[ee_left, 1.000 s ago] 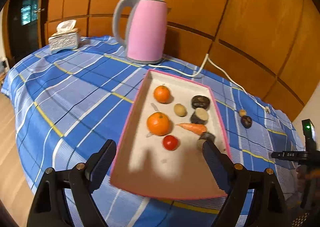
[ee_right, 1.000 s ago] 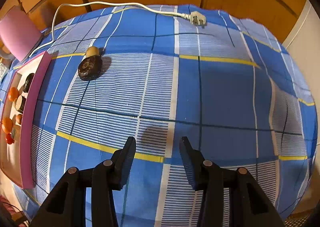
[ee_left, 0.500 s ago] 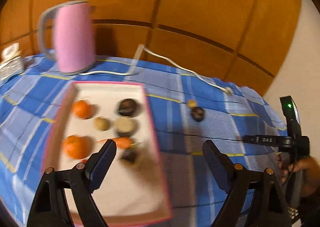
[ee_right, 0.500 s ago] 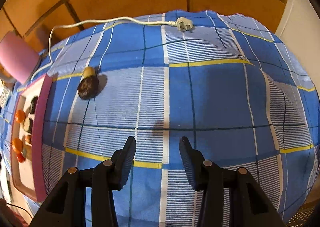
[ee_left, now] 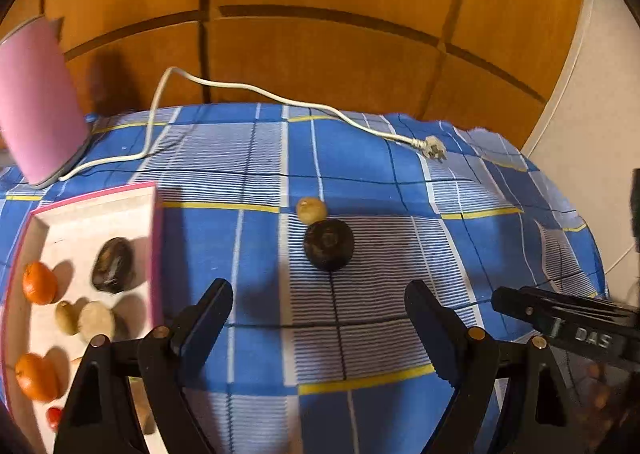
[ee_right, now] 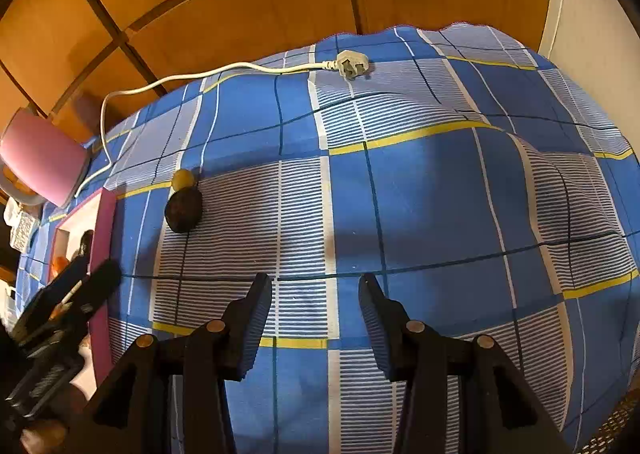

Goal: Organize fruits
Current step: 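Move the left tool to the dark round fruit and grasp it, then lift the dark round fruit with the left tool toward the tray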

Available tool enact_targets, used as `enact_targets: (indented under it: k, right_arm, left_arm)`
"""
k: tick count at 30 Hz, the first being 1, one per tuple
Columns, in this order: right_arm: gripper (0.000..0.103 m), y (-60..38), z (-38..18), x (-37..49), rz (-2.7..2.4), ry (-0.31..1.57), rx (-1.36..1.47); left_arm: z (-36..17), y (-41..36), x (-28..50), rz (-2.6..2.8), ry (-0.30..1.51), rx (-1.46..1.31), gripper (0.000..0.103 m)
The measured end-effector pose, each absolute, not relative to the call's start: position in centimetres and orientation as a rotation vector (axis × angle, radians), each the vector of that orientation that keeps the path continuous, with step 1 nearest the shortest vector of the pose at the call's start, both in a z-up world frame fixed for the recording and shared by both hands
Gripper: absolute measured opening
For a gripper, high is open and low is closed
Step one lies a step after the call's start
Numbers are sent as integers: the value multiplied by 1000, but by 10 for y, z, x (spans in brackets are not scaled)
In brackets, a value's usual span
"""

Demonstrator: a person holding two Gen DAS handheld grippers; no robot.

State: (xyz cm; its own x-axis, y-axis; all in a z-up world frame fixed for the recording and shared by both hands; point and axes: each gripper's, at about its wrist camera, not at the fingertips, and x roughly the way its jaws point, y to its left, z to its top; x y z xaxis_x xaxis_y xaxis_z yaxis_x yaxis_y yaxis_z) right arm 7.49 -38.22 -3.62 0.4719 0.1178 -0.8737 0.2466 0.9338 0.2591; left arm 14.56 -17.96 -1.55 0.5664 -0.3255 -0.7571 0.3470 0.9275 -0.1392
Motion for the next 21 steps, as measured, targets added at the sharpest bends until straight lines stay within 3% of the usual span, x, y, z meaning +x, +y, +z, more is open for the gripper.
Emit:
enact_targets:
  k: [13, 15, 16, 17, 21]
  right_arm:
    - [46, -386, -36, 75, -74, 1082, 424]
    - [46, -387, -37, 75, -71, 1086, 430]
    - [46, -387, -38, 75, -71, 1088, 431]
    - [46, -386, -39, 76, -69, 1090, 430]
    - [46, -384, -39, 77, -64, 1093, 416]
  left_arm:
    - [-42, -223, 186, -361, 912, 102, 86]
    - [-53, -227, 190, -369, 934, 116, 66]
    - [-59, -229, 192, -374, 953, 116, 44]
    - [-67, -227, 193, -366, 978, 116, 40]
    - [-68, -219, 179, -388, 938, 128, 39]
